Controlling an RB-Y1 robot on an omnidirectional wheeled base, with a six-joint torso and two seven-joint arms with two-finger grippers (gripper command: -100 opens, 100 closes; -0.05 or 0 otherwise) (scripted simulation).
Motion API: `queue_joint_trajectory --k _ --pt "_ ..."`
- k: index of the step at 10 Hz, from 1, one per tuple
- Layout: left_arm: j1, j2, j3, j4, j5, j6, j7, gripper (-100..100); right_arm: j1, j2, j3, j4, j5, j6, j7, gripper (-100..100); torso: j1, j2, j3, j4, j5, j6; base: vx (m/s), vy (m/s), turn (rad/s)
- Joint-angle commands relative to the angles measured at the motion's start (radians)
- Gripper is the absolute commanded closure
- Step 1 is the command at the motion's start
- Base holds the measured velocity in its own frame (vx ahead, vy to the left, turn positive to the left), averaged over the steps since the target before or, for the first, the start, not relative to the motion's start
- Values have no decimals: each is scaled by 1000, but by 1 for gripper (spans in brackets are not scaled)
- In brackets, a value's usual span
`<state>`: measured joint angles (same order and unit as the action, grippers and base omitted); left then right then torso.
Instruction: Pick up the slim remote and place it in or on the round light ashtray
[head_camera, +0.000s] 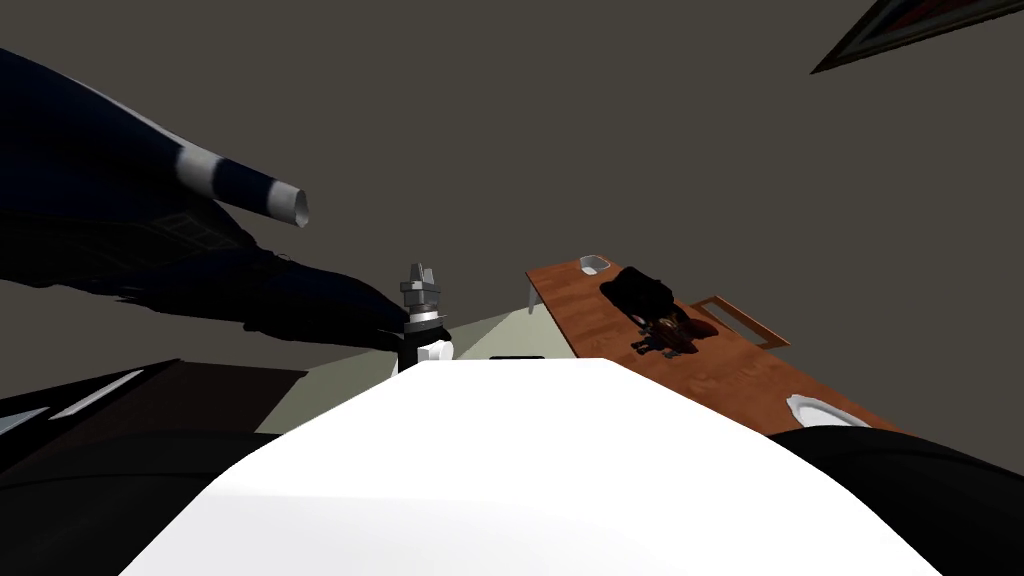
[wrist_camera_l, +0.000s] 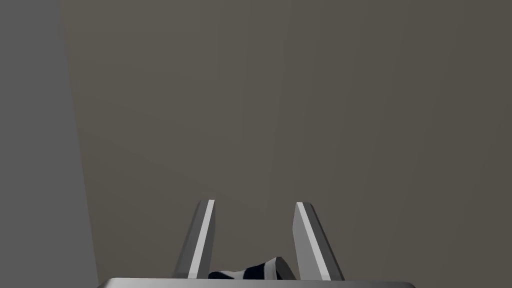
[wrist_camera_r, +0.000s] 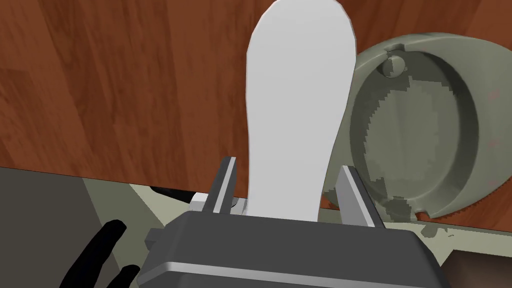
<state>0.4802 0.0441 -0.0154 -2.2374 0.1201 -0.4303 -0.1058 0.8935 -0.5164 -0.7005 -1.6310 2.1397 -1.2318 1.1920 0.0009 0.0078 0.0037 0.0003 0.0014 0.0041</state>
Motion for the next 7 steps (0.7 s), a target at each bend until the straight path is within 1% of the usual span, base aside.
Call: queue_joint_trajectory --k 1,3,4,5,6,7 --pt "0 0 0 0 0 0 0 0 32 4 -2 4 -18 -3 14 100 0 0 0 0 0 0 -64 -46 -7" --pt "0 0 0 0 0 0 0 0 84 9 2 16 -45 -9 28 100 1 0 0 -1 1 1 -100 -57 -12" --pt "0 0 0 0 0 0 0 0 93 10 3 19 -50 -9 31 100 0 1 0 -1 1 1 -100 -64 -11" --pt "0 0 0 0 0 0 0 0 81 6 2 26 -47 -6 33 100 1 1 0 -1 1 1 -44 -31 -17" --pt "0 0 0 0 0 0 0 0 86 8 2 27 -47 -8 34 -100 2 -3 -2 0 1 -1 -11 -5 -3" --pt "0 0 0 0 0 0 0 0 86 7 2 27 -47 -8 34 -100 4 -6 -3 -1 1 -1 0 0 0"
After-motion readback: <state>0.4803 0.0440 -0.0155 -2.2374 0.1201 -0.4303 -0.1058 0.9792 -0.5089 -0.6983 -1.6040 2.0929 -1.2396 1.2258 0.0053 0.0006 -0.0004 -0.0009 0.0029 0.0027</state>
